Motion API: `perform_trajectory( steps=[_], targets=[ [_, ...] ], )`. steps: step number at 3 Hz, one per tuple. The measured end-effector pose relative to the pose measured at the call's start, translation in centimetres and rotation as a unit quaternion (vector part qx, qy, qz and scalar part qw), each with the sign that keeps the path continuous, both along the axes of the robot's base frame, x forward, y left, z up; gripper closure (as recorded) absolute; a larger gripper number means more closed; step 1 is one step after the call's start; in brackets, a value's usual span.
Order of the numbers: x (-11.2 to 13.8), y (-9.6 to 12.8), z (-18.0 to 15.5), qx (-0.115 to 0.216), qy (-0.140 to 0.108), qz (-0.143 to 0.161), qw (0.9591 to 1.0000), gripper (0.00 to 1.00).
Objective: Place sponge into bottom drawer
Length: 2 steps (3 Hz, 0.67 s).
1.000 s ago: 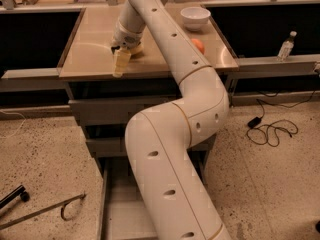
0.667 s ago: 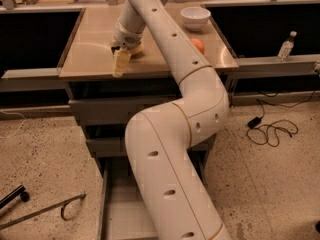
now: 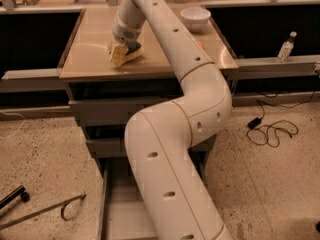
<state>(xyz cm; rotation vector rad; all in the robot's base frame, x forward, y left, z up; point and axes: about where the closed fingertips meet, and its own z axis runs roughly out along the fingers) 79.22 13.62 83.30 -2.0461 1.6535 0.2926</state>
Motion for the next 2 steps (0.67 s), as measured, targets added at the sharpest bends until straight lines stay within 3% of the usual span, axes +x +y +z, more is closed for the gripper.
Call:
perform_trajectory(
  steps=[1, 2],
  targets=[
    [-0.59, 0.51, 2.93, 0.033, -0.020, 0.012, 0.9992, 1.00],
    [-0.58, 0.49, 2.95, 0.032, -0.021, 0.012, 0.9992, 1.00]
  ],
)
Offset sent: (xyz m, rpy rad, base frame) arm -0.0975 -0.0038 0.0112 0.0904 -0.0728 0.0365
